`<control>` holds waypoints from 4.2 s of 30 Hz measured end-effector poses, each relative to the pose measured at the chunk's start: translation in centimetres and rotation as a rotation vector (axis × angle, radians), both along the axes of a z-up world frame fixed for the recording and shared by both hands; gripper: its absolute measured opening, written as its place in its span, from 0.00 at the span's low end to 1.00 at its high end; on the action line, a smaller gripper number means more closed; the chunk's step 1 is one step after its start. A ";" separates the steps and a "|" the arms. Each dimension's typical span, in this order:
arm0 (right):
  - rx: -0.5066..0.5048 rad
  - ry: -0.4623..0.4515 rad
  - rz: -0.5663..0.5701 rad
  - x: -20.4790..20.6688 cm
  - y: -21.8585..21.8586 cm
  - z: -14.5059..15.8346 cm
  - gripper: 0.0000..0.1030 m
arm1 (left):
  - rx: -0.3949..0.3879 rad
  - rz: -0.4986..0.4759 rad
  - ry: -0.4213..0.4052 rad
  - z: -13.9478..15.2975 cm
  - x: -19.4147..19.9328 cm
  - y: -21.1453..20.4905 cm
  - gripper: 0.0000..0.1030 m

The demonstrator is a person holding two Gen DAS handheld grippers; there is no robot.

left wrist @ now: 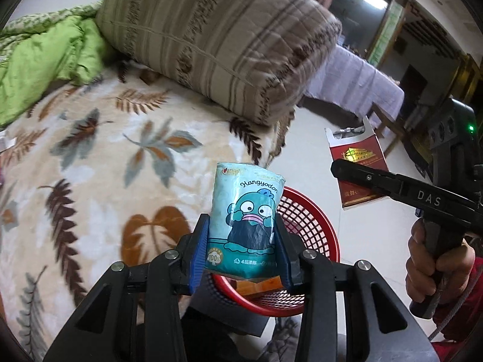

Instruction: Collect trash

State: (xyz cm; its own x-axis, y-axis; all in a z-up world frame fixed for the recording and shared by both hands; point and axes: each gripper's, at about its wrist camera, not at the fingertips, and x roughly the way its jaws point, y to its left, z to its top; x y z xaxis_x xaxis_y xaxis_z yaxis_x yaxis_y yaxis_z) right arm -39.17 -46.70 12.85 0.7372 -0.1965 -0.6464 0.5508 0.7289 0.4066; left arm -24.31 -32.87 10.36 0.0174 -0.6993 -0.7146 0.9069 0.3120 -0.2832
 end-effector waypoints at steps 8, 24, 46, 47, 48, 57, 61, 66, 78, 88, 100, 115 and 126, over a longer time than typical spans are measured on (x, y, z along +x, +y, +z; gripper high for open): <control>0.065 0.034 -0.002 -1.4 -1.3 -2.1 0.32 | 0.028 -0.030 0.018 -0.8 -0.9 -1.8 0.59; 0.064 -0.031 0.142 3.3 1.8 -0.9 0.41 | -0.011 0.158 -0.033 1.2 2.3 4.1 0.64; 0.007 0.045 0.530 20.0 15.5 -1.9 0.53 | -0.031 0.649 -0.019 1.0 12.6 22.6 0.64; -0.004 0.052 0.542 20.6 16.1 -1.9 0.53 | -0.034 0.669 -0.019 1.0 13.0 23.3 0.64; -0.011 0.059 0.550 21.1 16.6 -1.9 0.53 | -0.035 0.681 -0.019 1.0 13.2 23.7 0.64; -0.058 0.095 0.608 24.8 19.5 -1.6 0.53 | -0.050 0.784 0.015 0.2 15.8 27.9 0.64; -0.071 0.110 0.616 26.1 20.0 -1.8 0.53 | -0.056 0.816 0.023 -0.1 17.0 29.4 0.64; -0.096 0.117 0.622 28.3 20.2 -1.7 0.53 | -0.058 0.879 0.028 -0.1 19.4 31.5 0.64; -0.077 0.105 0.621 34.3 19.9 -2.6 0.53 | 0.024 0.982 0.038 -2.5 32.3 31.3 0.68; -0.048 0.116 0.624 41.9 18.8 -4.7 0.58 | 0.033 1.057 0.109 -7.6 38.4 31.5 0.30; -0.113 0.193 0.643 52.2 20.7 -9.7 0.58 | -0.067 0.989 0.021 -3.5 32.4 33.2 0.25; -0.144 0.100 0.662 39.9 22.1 -6.7 0.35 | -0.056 0.927 -0.010 -3.3 23.0 33.0 0.25; -0.159 0.034 0.653 30.1 23.9 -4.5 0.35 | -0.026 0.912 -0.040 -3.8 15.7 33.1 0.25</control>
